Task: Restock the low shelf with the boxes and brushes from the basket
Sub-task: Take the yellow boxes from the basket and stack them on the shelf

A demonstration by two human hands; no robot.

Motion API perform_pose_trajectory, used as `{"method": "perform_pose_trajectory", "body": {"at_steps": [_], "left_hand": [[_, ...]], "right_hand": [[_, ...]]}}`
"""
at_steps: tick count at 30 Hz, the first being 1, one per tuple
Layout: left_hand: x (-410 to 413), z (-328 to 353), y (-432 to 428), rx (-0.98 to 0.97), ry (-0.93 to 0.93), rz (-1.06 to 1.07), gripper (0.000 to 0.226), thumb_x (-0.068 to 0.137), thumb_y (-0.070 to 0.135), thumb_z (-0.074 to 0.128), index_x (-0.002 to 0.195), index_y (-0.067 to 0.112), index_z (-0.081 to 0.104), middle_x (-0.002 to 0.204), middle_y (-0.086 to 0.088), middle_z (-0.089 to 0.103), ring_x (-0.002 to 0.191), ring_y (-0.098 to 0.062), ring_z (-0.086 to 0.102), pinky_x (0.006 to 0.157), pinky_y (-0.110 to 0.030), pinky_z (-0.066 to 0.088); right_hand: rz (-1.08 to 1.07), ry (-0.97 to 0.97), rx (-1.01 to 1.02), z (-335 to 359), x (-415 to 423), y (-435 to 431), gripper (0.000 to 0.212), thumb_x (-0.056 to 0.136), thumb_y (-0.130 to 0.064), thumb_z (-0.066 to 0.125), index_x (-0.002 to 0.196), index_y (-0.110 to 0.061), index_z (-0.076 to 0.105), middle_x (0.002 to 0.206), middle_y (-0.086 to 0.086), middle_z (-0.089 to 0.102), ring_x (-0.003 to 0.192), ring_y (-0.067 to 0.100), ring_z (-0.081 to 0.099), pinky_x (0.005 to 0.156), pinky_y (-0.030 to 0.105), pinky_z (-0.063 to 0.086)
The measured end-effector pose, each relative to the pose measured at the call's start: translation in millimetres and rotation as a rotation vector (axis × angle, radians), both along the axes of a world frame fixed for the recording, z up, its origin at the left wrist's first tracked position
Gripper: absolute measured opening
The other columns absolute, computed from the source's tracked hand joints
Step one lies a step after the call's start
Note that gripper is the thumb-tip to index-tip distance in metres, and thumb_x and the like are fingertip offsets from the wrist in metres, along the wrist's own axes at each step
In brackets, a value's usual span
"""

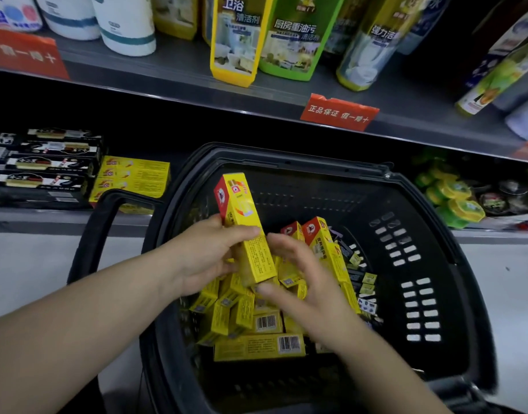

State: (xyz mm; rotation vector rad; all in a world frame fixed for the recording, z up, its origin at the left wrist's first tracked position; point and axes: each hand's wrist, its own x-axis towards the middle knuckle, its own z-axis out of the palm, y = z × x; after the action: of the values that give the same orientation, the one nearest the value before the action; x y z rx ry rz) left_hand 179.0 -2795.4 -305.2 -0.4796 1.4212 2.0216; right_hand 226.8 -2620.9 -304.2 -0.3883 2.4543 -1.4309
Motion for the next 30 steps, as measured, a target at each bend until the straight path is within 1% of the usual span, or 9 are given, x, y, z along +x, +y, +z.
{"method": "perform_pose_trajectory", "body": {"at_steps": [3, 8, 12, 15, 18, 20, 23, 27, 30], "left_hand": [[-2.9, -0.1, -3.0, -0.013, 0.004, 0.012, 0.030, 0.087, 0.010, 0.061, 0.116, 0.014, 0.054, 0.102, -0.011, 0.068, 0.092, -0.023, 0.065, 0.075, -0.036, 0.052], [-2.1, -2.6, -4.0, -0.040, 0.016, -0.047, 0.037, 0.085, 0.007, 0.062, 0.119, 0.016, 0.051, 0.108, -0.012, 0.067, 0.100, -0.024, 0.064, 0.090, -0.040, 0.049], [-2.4, -1.9, -5.7, -0.025, 0.014, -0.073, 0.039, 0.085, 0.006, 0.062, 0.120, 0.016, 0.051, 0.107, -0.011, 0.068, 0.099, -0.023, 0.064, 0.087, -0.037, 0.050], [-2.4, -0.9, -7.7, -0.003, 0.009, -0.073, 0.039, 0.085, 0.005, 0.061, 0.121, 0.015, 0.050, 0.103, -0.011, 0.068, 0.094, -0.022, 0.064, 0.084, -0.035, 0.051], [-2.6, 0.2, -10.1, 0.019, 0.012, -0.061, 0.040, 0.085, 0.006, 0.061, 0.122, 0.015, 0.049, 0.100, -0.010, 0.068, 0.093, -0.022, 0.064, 0.085, -0.036, 0.052], [-3.0, 0.8, -11.1, 0.031, 0.032, -0.037, 0.039, 0.086, 0.009, 0.061, 0.122, 0.016, 0.050, 0.101, -0.009, 0.068, 0.094, -0.022, 0.064, 0.088, -0.036, 0.051], [-1.4, 3.8, -13.3, 0.035, 0.093, 0.001, 0.043, 0.084, 0.018, 0.063, 0.125, 0.018, 0.051, 0.107, -0.004, 0.070, 0.099, -0.019, 0.065, 0.092, -0.037, 0.049], [0.1, 11.8, -24.7, 0.059, 0.206, 0.148, 0.055, 0.074, 0.030, 0.064, 0.126, 0.019, 0.053, 0.109, 0.000, 0.071, 0.097, -0.015, 0.069, 0.079, -0.030, 0.054], [-0.4, 19.3, -40.7, 0.094, 0.229, 0.252, 0.057, 0.067, 0.033, 0.065, 0.121, 0.018, 0.057, 0.105, 0.000, 0.073, 0.094, -0.016, 0.070, 0.072, -0.029, 0.057]], "right_hand": [[-0.216, -0.011, 0.200, -13.9, -32.3, 36.3, 0.042, 0.083, -0.054, 0.059, 0.121, -0.041, 0.049, 0.125, -0.023, 0.048, 0.121, -0.005, 0.044, 0.099, 0.020, 0.039], [-0.470, -0.388, 0.631, -65.8, -67.3, 82.3, 0.063, 0.087, -0.029, 0.065, 0.136, -0.003, 0.036, 0.136, 0.014, 0.044, 0.122, 0.030, 0.046, 0.095, 0.038, 0.044], [-0.496, -0.269, 0.718, -83.1, -68.0, 83.7, 0.050, 0.085, -0.024, 0.066, 0.128, -0.006, 0.047, 0.129, 0.015, 0.047, 0.119, 0.031, 0.048, 0.089, 0.039, 0.047], [-0.548, -0.223, 0.581, -72.3, -64.3, 76.0, 0.043, 0.085, -0.025, 0.067, 0.121, -0.010, 0.050, 0.112, 0.010, 0.058, 0.095, 0.024, 0.059, 0.075, 0.039, 0.052], [-0.641, -0.191, 0.217, -39.9, -56.2, 54.4, 0.036, 0.084, -0.026, 0.068, 0.112, -0.017, 0.047, 0.086, 0.001, 0.064, 0.072, 0.019, 0.064, 0.064, 0.041, 0.055], [-0.553, -0.176, 0.031, -15.9, -51.2, 32.8, 0.033, 0.081, -0.025, 0.069, 0.106, -0.026, 0.047, 0.087, -0.002, 0.068, 0.076, 0.017, 0.069, 0.069, 0.041, 0.058], [-0.294, -0.137, -0.075, 13.0, -44.2, -6.5, 0.032, 0.084, -0.032, 0.067, 0.110, -0.034, 0.050, 0.093, -0.011, 0.070, 0.076, 0.008, 0.070, 0.060, 0.028, 0.058], [-0.068, -0.113, -0.169, 31.0, -43.9, -45.6, 0.040, 0.091, -0.036, 0.056, 0.129, -0.040, 0.044, 0.111, -0.018, 0.065, 0.098, 0.003, 0.065, 0.081, 0.028, 0.055], [0.016, -0.102, -0.207, 36.8, -50.3, -64.4, 0.043, 0.093, -0.028, 0.055, 0.128, -0.047, 0.039, 0.108, -0.028, 0.062, 0.097, -0.002, 0.063, 0.079, 0.020, 0.054]]}}
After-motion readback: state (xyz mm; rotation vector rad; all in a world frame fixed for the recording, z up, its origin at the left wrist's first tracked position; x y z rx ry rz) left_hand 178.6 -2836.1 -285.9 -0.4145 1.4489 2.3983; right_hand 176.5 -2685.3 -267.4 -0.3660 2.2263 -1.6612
